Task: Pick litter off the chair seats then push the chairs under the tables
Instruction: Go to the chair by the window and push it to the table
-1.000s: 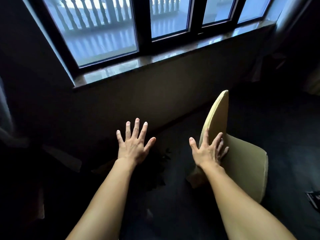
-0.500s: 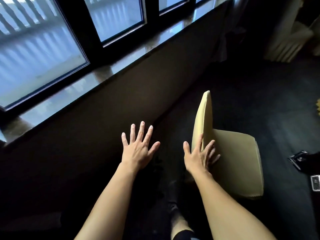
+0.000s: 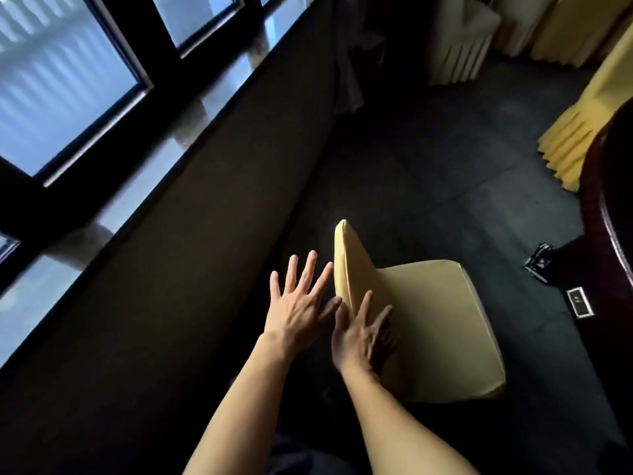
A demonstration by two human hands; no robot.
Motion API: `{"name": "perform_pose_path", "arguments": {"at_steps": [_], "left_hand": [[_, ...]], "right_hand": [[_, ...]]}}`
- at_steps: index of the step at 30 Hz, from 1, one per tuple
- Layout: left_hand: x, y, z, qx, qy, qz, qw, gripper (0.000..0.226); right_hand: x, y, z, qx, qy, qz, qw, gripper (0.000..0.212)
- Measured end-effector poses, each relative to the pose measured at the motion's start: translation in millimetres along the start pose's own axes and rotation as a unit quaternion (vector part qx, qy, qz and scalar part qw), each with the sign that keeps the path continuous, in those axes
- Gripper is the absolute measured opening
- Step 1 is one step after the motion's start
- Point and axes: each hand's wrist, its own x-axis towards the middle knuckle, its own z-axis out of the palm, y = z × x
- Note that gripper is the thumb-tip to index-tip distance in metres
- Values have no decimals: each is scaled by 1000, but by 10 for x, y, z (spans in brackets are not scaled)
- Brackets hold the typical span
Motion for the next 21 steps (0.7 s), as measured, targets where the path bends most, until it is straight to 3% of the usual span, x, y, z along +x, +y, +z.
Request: {"name": "perform_pose_path", "arguments": {"at_steps": [5, 9, 13, 17, 21], "left_hand": [[394, 28, 18, 42, -43, 92, 994, 73], [819, -13, 38, 113, -38, 193, 974, 74], [1311, -3, 32, 148, -22, 347, 926, 66], [1759, -19, 94, 156, -26, 495, 855, 67], [1811, -269, 163, 137, -13, 542, 829, 67]], "right_hand": [[-30, 4, -9, -5, 39, 4, 999, 106], [36, -36, -16, -15, 72, 28, 997, 84], [94, -69, -69, -23, 133, 58, 989, 72], [59, -151, -87, -18, 254, 107, 961, 76], [-87, -257, 41, -42, 269, 146, 951, 85]]}}
